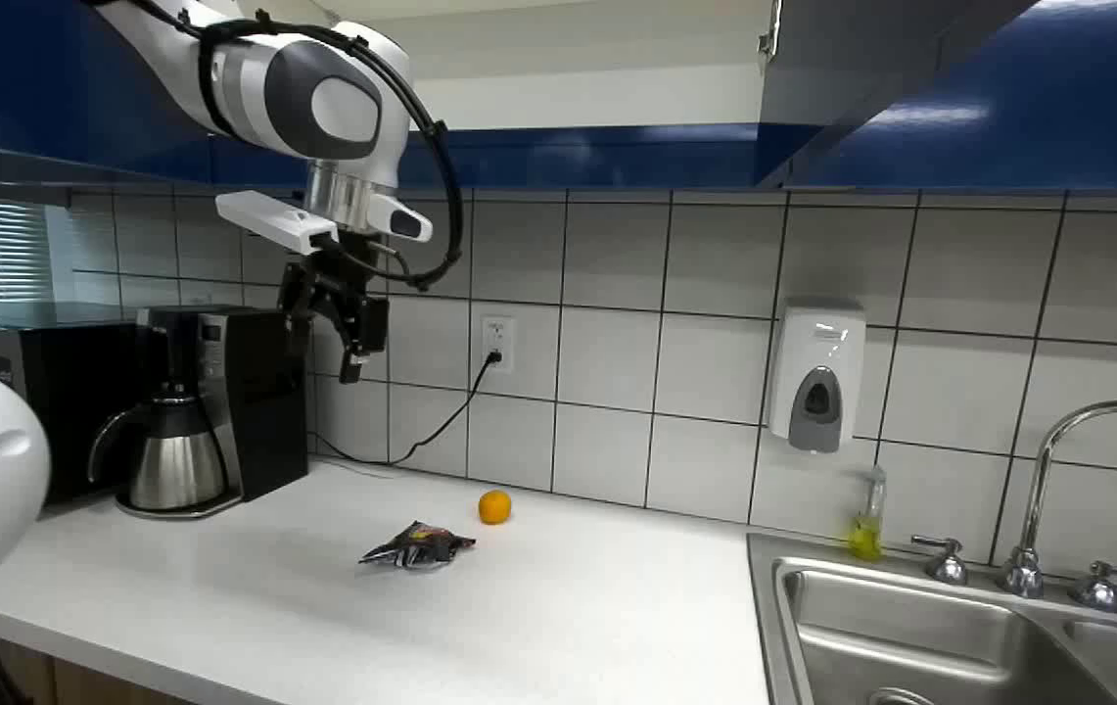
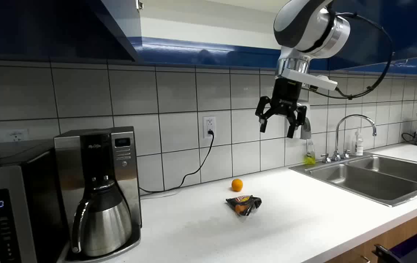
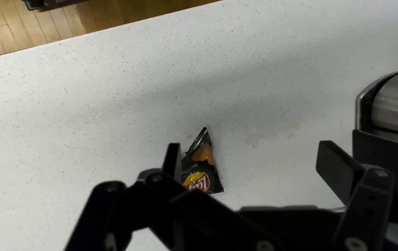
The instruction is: Put the black packet in the upper cabinet.
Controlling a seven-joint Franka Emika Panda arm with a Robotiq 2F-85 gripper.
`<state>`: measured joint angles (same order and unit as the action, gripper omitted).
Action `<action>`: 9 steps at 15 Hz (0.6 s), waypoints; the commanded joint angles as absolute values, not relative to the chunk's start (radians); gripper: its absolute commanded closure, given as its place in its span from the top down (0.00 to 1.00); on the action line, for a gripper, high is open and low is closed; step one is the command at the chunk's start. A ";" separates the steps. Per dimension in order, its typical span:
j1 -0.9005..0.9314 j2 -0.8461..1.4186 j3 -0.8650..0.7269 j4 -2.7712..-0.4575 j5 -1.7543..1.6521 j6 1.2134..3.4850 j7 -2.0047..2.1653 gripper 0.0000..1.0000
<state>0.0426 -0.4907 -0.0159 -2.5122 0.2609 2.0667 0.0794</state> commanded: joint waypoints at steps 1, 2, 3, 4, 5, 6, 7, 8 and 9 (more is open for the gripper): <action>0.035 -0.490 -0.009 -2.510 0.264 2.063 0.077 1.00; 0.035 -0.490 -0.009 -2.510 0.264 2.063 0.077 1.00; 0.035 -0.490 -0.009 -2.510 0.264 2.063 0.077 1.00; 0.035 -0.490 -0.009 -2.510 0.264 2.063 0.077 1.00; 0.035 -0.490 -0.009 -2.510 0.264 2.063 0.077 1.00; 0.035 -0.490 -0.009 -2.510 0.264 2.063 0.077 1.00; 0.035 -0.490 -0.009 -2.510 0.264 2.063 0.077 1.00; 0.037 -0.488 -0.013 -2.509 0.264 2.055 0.065 1.00; 0.041 -0.486 -0.019 -2.508 0.268 2.048 0.049 1.00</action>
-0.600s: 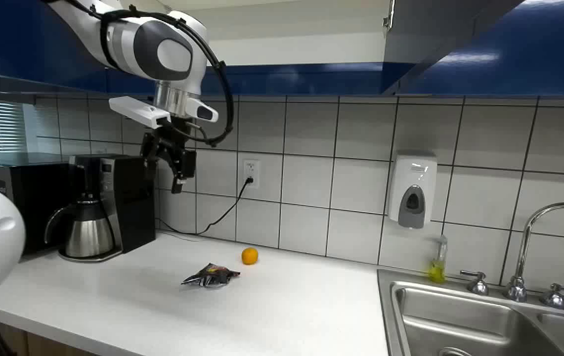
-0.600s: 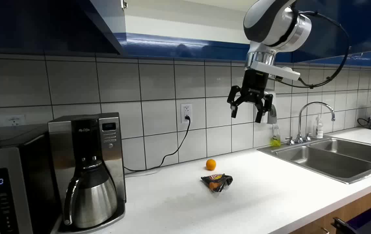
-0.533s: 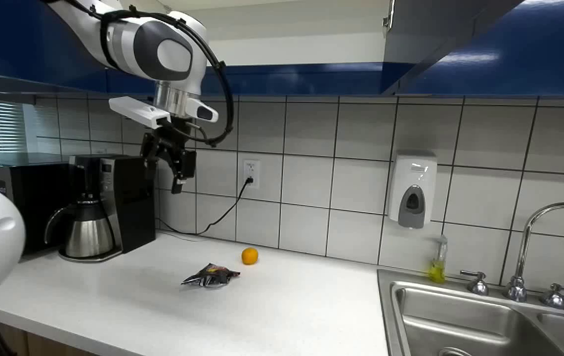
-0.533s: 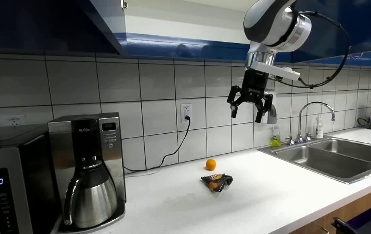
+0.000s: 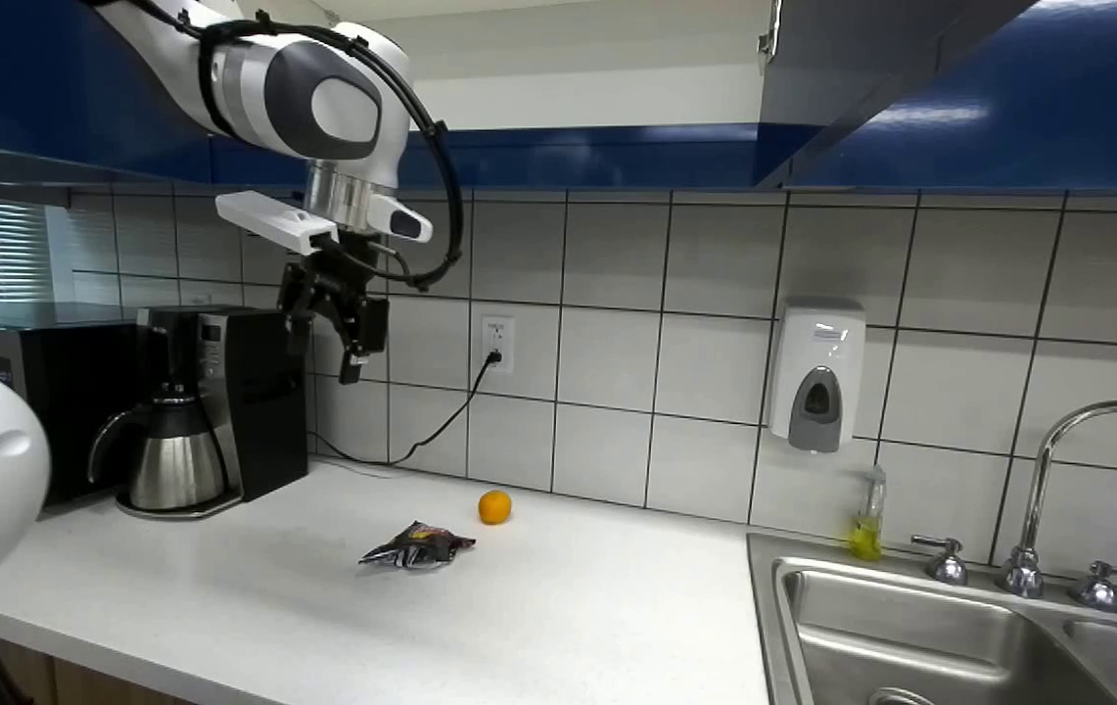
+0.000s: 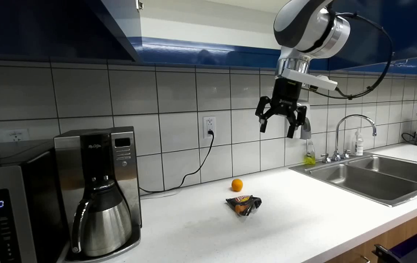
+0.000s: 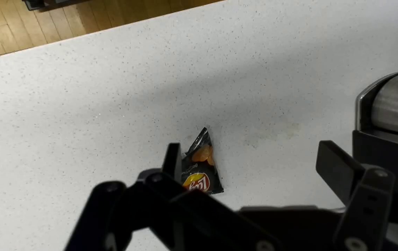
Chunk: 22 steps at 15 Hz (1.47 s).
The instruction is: Put the black packet in the upper cabinet.
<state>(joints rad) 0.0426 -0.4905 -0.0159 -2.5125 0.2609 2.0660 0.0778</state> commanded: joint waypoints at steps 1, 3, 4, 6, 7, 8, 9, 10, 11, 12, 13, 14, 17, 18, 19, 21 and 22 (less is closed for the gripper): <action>0.047 -0.484 -0.029 -2.508 0.275 2.037 0.020 1.00; 0.052 -0.479 -0.044 -2.507 0.281 2.013 -0.033 1.00; 0.050 -0.477 -0.047 -2.507 0.277 2.004 -0.049 1.00; 0.046 -0.472 -0.056 -2.503 0.273 1.978 -0.076 1.00; 0.045 -0.469 -0.061 -2.501 0.270 1.962 -0.091 1.00; 0.046 -0.466 -0.068 -2.499 0.270 1.944 -0.113 1.00; 0.040 -0.459 -0.068 -2.491 0.254 1.917 -0.117 1.00; 0.036 -0.455 -0.071 -2.490 0.248 1.905 -0.124 1.00; 0.032 -0.450 -0.071 -2.487 0.239 1.894 -0.127 1.00; 0.022 -0.445 -0.066 -2.487 0.219 1.902 -0.113 1.00; 0.011 -0.440 -0.057 -2.489 0.194 1.919 -0.091 1.00; 0.006 -0.435 -0.055 -2.488 0.174 1.929 -0.084 1.00; -0.016 -0.403 -0.054 -2.480 0.098 1.949 -0.074 1.00; -0.023 -0.391 -0.055 -2.478 0.076 1.960 -0.071 1.00; -0.027 -0.376 -0.058 -2.476 0.059 1.978 -0.073 1.00; -0.038 -0.348 -0.058 -2.474 0.023 2.023 -0.068 1.00; -0.040 -0.337 -0.059 -2.474 0.013 2.053 -0.070 1.00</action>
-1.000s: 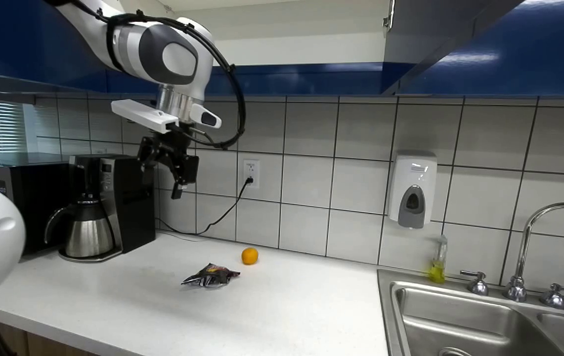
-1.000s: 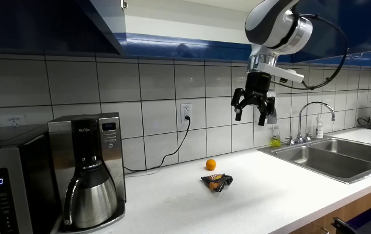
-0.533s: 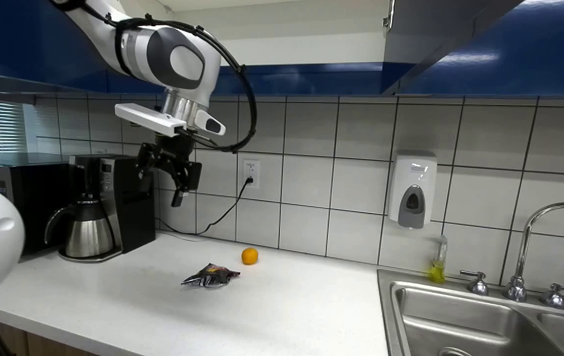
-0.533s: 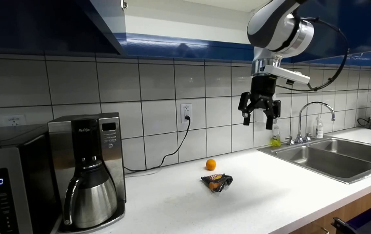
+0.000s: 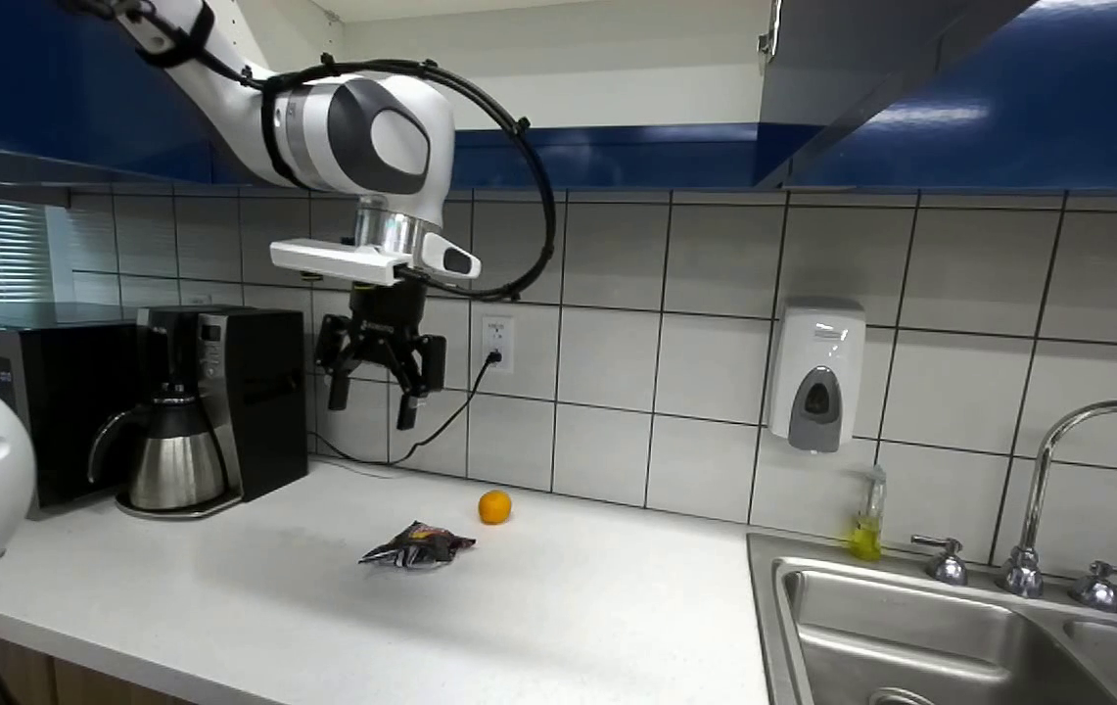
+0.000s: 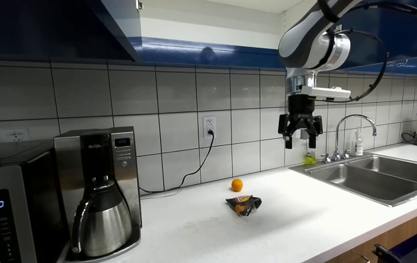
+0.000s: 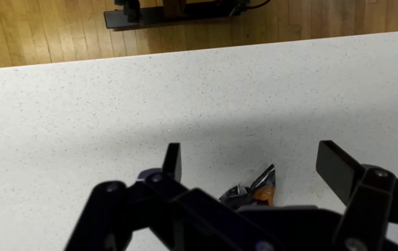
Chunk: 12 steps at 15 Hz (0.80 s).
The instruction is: Put the black packet in the upper cabinet.
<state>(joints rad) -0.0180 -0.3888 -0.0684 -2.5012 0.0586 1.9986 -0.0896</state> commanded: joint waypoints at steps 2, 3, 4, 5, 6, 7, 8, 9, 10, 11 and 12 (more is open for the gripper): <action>-0.043 -0.302 -0.062 -2.472 0.000 2.113 -0.073 1.00; -0.042 -0.281 -0.063 -2.472 0.000 2.143 -0.075 1.00; -0.041 -0.264 -0.063 -2.472 0.000 2.169 -0.076 1.00; -0.039 -0.243 -0.064 -2.472 0.006 2.193 -0.079 1.00; -0.037 -0.224 -0.064 -2.471 0.010 2.213 -0.081 1.00; -0.035 -0.201 -0.065 -2.470 0.016 2.234 -0.085 1.00; -0.033 -0.179 -0.065 -2.468 0.023 2.247 -0.086 1.00; -0.031 -0.160 -0.065 -2.469 0.030 2.265 -0.090 1.00; -0.029 -0.141 -0.064 -2.466 0.032 2.275 -0.091 1.00; -0.027 -0.119 -0.064 -2.466 0.037 2.289 -0.094 1.00; -0.027 -0.099 -0.063 -2.463 0.039 2.300 -0.096 1.00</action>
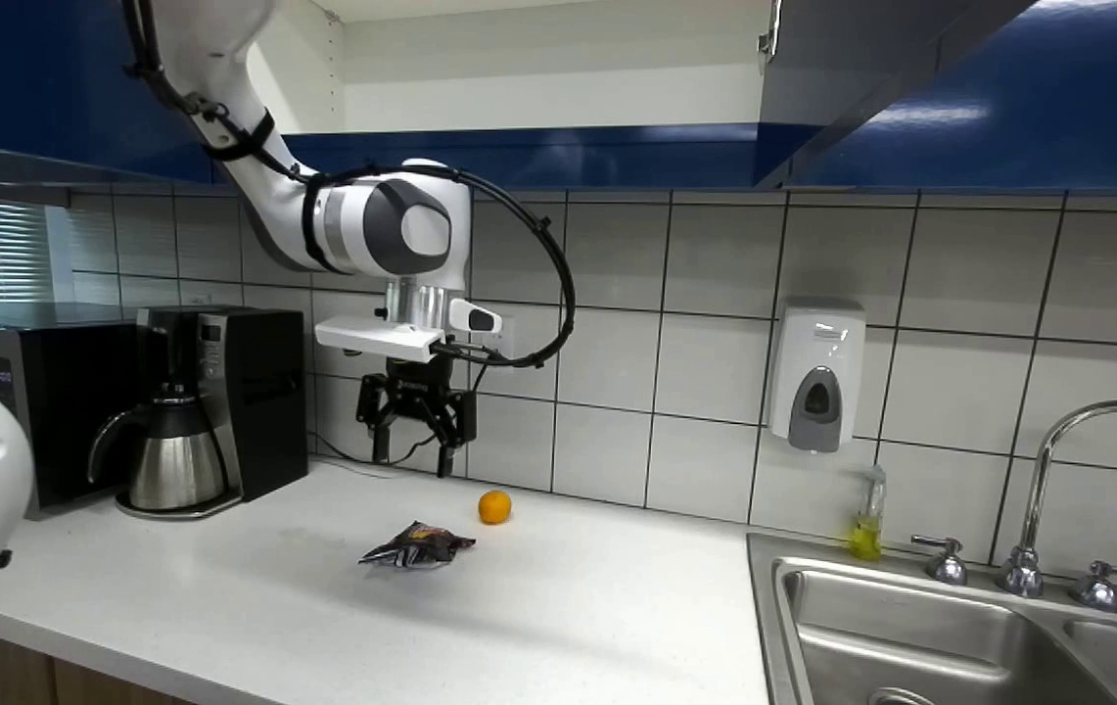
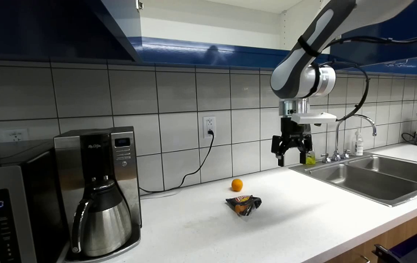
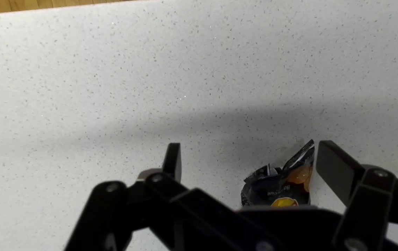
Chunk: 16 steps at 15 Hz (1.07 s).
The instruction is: Put the black packet in the upper cabinet.
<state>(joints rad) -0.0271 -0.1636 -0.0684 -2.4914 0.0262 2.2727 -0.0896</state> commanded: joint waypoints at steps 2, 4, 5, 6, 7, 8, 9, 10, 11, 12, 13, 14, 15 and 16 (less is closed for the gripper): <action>-0.025 -0.055 -0.061 -2.453 0.042 2.321 -0.101 1.00; -0.026 -0.007 -0.060 -2.438 0.054 2.348 -0.109 1.00; -0.026 0.019 -0.058 -2.429 0.065 2.364 -0.116 1.00; -0.026 0.047 -0.056 -2.416 0.076 2.380 -0.122 1.00; -0.027 0.072 -0.054 -2.403 0.079 2.392 -0.122 1.00; -0.028 0.101 -0.051 -2.387 0.082 2.404 -0.124 1.00; -0.028 0.130 -0.047 -2.368 0.081 2.412 -0.124 1.00; -0.029 0.155 -0.043 -2.351 0.080 2.414 -0.124 1.00; -0.029 0.181 -0.039 -2.331 0.075 2.416 -0.123 1.00; -0.029 0.205 -0.033 -2.313 0.075 2.417 -0.124 1.00; -0.028 0.228 -0.028 -2.292 0.070 2.415 -0.122 1.00; -0.028 0.249 -0.023 -2.272 0.066 2.412 -0.121 1.00; -0.028 0.269 -0.018 -2.251 0.062 2.410 -0.121 1.00; -0.027 0.286 -0.014 -2.233 0.056 2.407 -0.118 1.00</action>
